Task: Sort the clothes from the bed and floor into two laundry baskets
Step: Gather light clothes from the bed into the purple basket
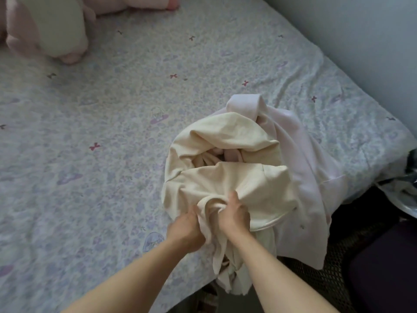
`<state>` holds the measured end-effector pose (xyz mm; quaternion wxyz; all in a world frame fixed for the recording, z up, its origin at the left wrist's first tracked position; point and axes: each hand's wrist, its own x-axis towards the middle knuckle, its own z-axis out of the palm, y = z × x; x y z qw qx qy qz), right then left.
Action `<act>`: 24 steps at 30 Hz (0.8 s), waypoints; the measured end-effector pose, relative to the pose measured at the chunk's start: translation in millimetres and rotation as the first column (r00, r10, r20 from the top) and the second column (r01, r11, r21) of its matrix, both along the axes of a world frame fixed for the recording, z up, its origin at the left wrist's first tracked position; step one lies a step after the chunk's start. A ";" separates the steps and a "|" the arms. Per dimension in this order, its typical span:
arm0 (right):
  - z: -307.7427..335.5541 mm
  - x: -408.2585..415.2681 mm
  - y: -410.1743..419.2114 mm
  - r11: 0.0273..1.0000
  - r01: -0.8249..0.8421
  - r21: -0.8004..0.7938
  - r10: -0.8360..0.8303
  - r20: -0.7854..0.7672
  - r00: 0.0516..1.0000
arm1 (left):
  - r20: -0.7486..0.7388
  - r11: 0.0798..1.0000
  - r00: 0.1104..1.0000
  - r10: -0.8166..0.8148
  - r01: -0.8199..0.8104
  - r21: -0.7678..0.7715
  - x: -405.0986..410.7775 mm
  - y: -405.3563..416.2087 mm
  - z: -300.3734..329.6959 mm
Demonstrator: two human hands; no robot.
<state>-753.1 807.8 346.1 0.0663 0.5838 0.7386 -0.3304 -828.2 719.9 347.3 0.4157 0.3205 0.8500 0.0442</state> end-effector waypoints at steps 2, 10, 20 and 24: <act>16.1 -2.5 7.5 0.955 0.261 -0.141 -0.283 -0.166 0.945 | 0.017 1.000 1.000 -0.007 0.007 0.015 -2.1 -1.5 7.8; 97.5 17.6 4.4 0.620 0.423 -0.660 -0.782 -0.476 0.403 | 0.075 0.972 0.995 -0.058 0.040 0.230 -5.1 -7.3 68.4; 226.8 39.4 -9.8 0.633 0.308 -0.710 -0.766 -0.631 0.122 | 0.138 0.738 0.984 -0.111 -0.012 0.675 6.4 -7.2 176.0; 270.0 82.8 -14.7 0.679 0.484 -0.552 -0.671 -0.734 0.103 | 0.266 0.683 0.950 -0.166 -0.084 0.725 16.5 -7.7 220.9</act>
